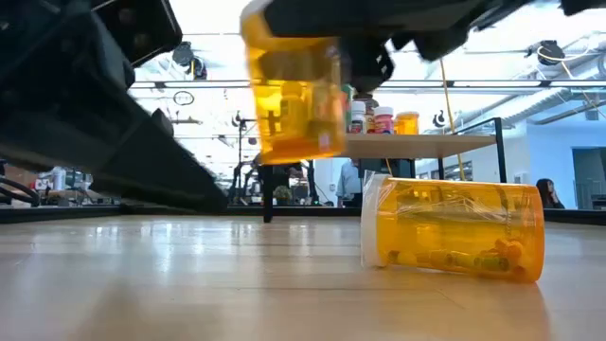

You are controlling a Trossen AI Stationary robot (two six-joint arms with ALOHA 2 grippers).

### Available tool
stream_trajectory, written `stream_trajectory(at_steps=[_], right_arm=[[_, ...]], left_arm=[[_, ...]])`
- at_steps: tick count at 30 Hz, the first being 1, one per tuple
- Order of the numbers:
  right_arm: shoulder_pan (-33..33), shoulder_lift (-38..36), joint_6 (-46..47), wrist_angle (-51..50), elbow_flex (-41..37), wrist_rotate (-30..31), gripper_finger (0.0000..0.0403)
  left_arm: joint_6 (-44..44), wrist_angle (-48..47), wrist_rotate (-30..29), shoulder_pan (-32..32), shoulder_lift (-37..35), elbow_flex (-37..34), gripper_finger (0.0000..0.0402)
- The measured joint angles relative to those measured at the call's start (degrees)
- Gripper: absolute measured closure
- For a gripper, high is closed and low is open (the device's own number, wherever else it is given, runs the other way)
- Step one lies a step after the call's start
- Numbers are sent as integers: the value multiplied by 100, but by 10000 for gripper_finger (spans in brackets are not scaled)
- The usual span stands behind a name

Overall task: Pick and place medicine bottles onto shelf by color
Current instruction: Put the orange bottle on the shelf

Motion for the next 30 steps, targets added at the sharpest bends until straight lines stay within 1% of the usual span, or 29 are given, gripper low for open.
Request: stream_trajectory(at_steps=[2, 4, 6, 9, 13, 15, 17, 20, 24, 27, 30], right_arm=[[20, -275, -5, -473, -2, 43, 202], [36, -599, -47, -963, -2, 274, 205], [40, -977, -156, -1560, -2, 552, 205], [26, -1529, -276, -2492, -4, 1171, 202], [-132, -2420, -457, -3652, -7, 2014, 201], [-298, -2904, -531, -4217, -9, 2328, 202], [-565, -3397, -603, -4632, -12, 2510, 201], [-1126, -4151, -787, -4877, -109, 2581, 201], [-2050, -4993, -1194, -4667, -638, 2519, 201], [-2752, -5517, -1309, -4411, -1204, 2280, 201], [-3340, -5952, -1355, -4059, -1759, 1987, 200]], left_arm=[[47, -213, 0, 2, 0, 2, 202], [49, -425, 4, 25, 0, 0, 192], [43, -650, 2, 70, 0, 0, 185], [67, -913, 3, 153, -1, 1, 177], [-41, -1159, 11, 262, -13, 15, 180], [-18, -1210, 5, 298, -13, 15, 185], [261, -1216, 6, 351, -21, 14, 191], [981, -1360, 31, 564, -188, -5, 200], [1836, -1482, 117, 1113, -543, -7, 216], [2098, -1468, 168, 1595, -621, -2, 227], [2122, -1438, 234, 2057, -614, -5, 237]])
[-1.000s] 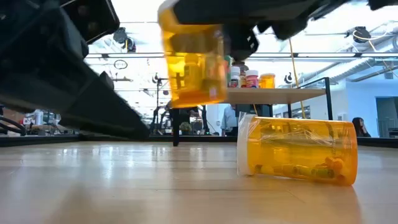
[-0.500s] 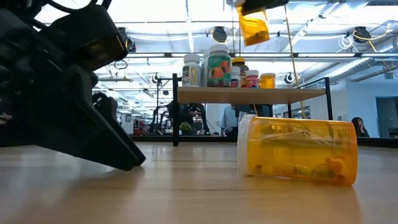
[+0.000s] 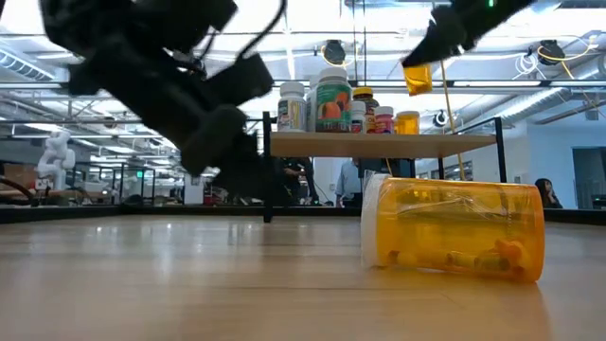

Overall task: Pick and place medicine bottles onto shelf by color
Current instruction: Put the orange bottle on the shelf

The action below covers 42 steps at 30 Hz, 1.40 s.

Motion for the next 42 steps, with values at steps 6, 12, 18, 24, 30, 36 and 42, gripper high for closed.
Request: stream_trajectory(at_steps=[6, 12, 18, 24, 30, 36, 42], right_arm=[[-1034, -421, -30, 1020, -809, -765, 200], [-1819, -178, 132, 1545, -1254, -1539, 200], [-2204, -57, 138, 1668, -1297, -1562, 200], [-2550, 105, 467, 1728, -1297, -1891, 183], [-2715, 152, 710, 1712, -1297, -2317, 159], [-2715, -89, 707, 1710, -1297, -2310, 147], [-2628, -722, 889, 1652, -1297, -3075, 138]], left_arm=[[242, 43, 663, 528, 0, 0, 240], [504, 82, 690, 727, 0, 0, 237], [114, 99, 519, 913, 0, 0, 234], [228, 98, -134, 1090, -2, 0, 210], [359, 157, -179, 1256, -2, 0, 173], [591, 107, -186, 1231, -5, 0, 145], [857, -75, -13, 988, -9, 0, 131]])
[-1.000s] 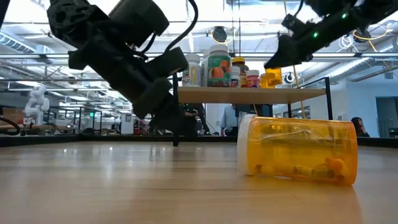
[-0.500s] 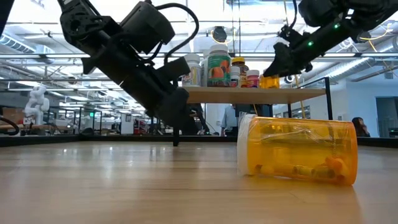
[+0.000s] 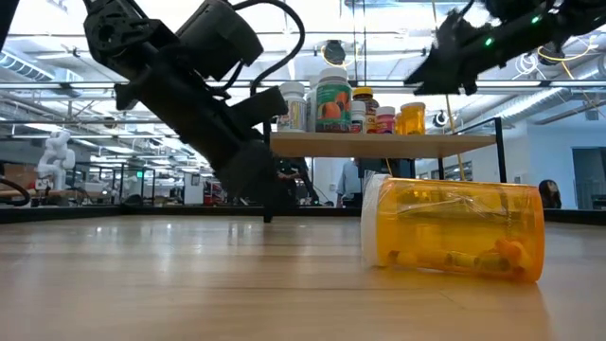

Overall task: Pick and place medicine bottles onto shelf by color
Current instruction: Put the orange bottle on the shelf

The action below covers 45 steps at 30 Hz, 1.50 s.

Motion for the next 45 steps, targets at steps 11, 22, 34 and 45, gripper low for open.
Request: stream_trajectory(at_steps=[11, 22, 34, 45], right_arm=[[1603, -199, 733, 52, 4, -1144, 133], [4980, 2038, 2790, 1158, 125, 463, 140], [5996, 5613, 4128, 1429, 1615, 458, 142], [6239, 5944, 4086, 597, 2487, 637, 142]], left_arm=[[60, 47, 238, -410, 0, 2, 130], [-382, 279, 188, -684, 0, 2, 130], [-1178, 22, -229, -883, 0, 2, 130], [-2420, -446, -264, -1320, 0, 4, 130]])
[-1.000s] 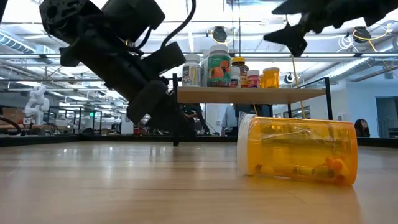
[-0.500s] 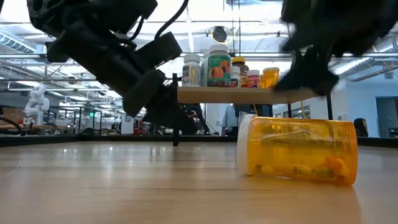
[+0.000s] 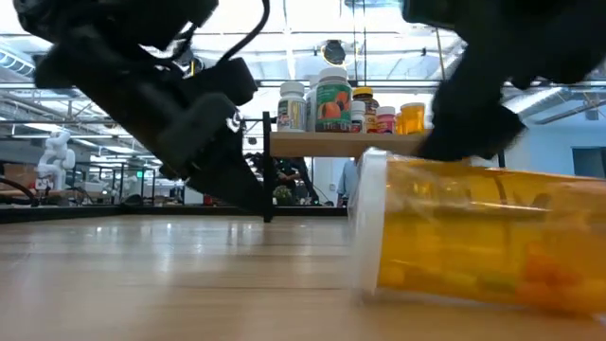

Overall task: Pick and place medicine bottles onto shelf by color
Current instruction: Put the orange bottle on the shelf

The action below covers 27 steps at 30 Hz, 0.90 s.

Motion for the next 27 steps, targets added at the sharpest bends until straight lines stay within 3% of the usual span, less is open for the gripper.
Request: stream_trajectory(at_steps=[12, 19, 27], right_arm=[[740, 269, 96, 339, 108, 782, 142], [771, 1015, -551, 751, 488, 424, 135], [769, 1239, -592, 944, 496, 283, 109]], left_arm=[[-318, 335, -1, -360, 0, 0, 130], [-361, 406, -1, -377, 0, 0, 130], [-379, 303, -1, -386, 0, 1, 130]])
